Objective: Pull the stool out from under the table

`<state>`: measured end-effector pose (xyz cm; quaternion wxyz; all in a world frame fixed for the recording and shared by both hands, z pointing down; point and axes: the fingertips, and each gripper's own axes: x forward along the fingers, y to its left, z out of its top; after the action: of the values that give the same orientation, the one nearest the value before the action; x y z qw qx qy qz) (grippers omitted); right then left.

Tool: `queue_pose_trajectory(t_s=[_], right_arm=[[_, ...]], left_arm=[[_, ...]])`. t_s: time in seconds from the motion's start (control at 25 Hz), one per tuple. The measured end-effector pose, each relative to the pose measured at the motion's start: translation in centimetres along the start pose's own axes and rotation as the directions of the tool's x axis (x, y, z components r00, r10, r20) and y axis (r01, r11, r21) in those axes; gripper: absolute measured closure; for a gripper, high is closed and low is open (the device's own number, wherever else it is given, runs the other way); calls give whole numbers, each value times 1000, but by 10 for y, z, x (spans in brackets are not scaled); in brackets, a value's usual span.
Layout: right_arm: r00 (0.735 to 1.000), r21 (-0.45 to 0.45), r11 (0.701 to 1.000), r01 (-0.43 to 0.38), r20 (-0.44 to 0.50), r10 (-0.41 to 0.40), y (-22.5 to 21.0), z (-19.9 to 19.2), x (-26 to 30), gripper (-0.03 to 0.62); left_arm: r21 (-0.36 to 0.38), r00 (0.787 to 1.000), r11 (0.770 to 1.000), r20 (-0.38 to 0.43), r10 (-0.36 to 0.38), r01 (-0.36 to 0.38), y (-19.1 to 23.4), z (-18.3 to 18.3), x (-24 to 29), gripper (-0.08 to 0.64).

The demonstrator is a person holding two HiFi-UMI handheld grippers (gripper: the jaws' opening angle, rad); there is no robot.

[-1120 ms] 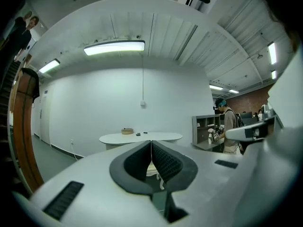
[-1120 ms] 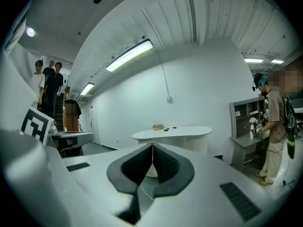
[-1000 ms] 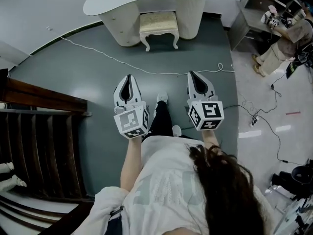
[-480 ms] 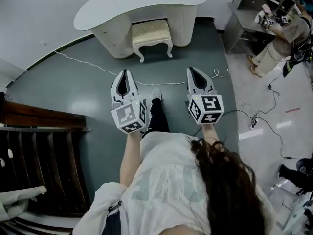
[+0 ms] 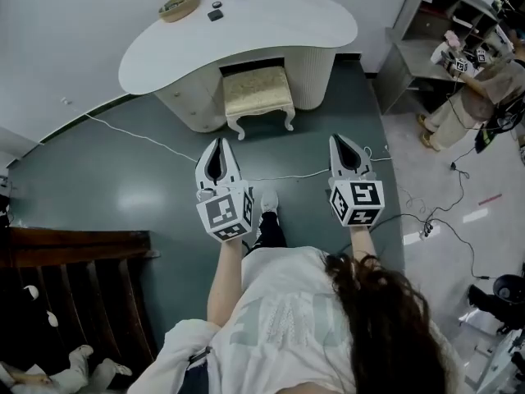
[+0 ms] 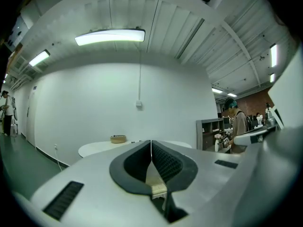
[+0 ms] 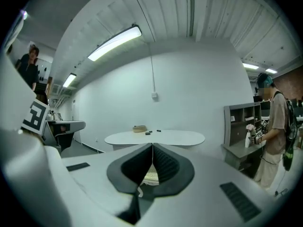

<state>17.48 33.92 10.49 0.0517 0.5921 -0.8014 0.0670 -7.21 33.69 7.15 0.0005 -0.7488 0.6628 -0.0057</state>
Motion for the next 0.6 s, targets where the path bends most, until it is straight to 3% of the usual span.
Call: queue_pose_trajectory(t_s=[0.4, 0.6], right_arm=[[1000, -8, 1000, -5, -30, 5, 20, 28, 163, 561], [999, 29, 1000, 6, -34, -5, 34, 40, 237, 561]], left_arm=[[-20, 1000, 1000, -8, 13, -13, 92, 3, 141, 532], [-16, 1000, 1000, -23, 0, 0, 133, -3, 203, 532]])
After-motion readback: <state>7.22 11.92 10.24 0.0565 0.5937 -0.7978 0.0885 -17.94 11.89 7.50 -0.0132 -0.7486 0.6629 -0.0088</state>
